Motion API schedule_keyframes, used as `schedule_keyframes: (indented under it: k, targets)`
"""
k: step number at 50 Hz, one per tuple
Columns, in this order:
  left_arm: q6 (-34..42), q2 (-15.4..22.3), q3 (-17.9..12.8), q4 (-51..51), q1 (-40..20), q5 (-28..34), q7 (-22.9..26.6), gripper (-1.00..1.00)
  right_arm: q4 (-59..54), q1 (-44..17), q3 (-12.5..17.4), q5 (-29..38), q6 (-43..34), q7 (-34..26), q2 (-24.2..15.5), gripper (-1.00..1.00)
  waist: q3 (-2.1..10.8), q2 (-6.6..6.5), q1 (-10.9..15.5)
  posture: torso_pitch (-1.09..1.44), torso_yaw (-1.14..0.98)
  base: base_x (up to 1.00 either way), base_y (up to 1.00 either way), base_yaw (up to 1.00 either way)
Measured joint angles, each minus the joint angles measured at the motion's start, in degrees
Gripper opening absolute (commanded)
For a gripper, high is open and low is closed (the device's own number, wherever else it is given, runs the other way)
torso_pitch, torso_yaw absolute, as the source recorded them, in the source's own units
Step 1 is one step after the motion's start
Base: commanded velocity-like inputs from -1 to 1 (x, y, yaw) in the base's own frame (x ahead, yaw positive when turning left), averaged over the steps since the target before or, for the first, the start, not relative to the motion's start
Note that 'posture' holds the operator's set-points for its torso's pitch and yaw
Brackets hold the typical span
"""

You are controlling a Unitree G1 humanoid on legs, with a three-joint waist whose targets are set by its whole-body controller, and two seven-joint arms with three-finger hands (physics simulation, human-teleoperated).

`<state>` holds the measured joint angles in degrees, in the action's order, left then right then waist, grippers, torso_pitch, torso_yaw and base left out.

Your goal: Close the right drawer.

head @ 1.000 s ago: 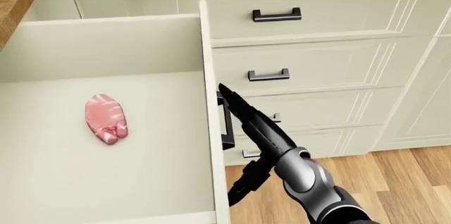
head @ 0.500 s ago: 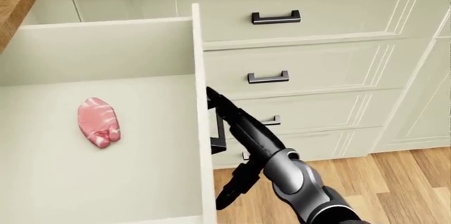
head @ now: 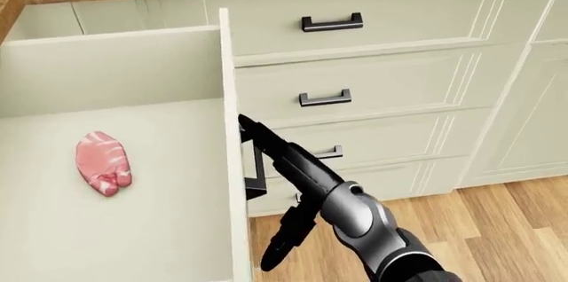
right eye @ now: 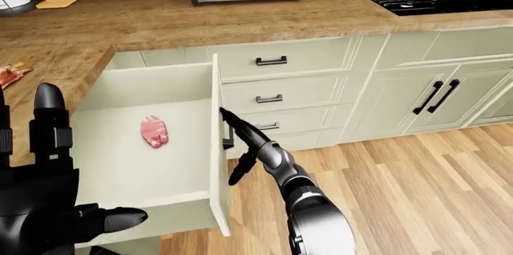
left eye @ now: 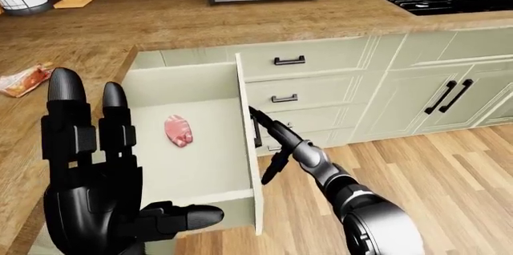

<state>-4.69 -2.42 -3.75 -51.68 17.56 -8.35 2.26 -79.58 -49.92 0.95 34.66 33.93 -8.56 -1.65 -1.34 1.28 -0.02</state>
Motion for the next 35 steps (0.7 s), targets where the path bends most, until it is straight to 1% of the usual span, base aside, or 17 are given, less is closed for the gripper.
schedule_keyframes:
  k: [14, 35]
  targets:
    - [0.22, -0.03, -0.17, -0.15, -0.05, -0.11, 0.06, 1.0, 0.21, -0.24, -0.52, 2.34, 0.31, -0.94, 1.67, 1.0, -0.11, -0.03, 0.32, 0.0, 0.0, 0.0, 0.0, 0.0]
    - [0.2, 0.05, -0.11, 0.08, -0.27, -0.09, -0.03, 1.0, -0.3, -1.2, -0.6, 3.56, -0.62, -1.97, 3.58, 1.0, -0.54, -0.06, 0.32, 0.0, 0.0, 0.0, 0.0, 0.0]
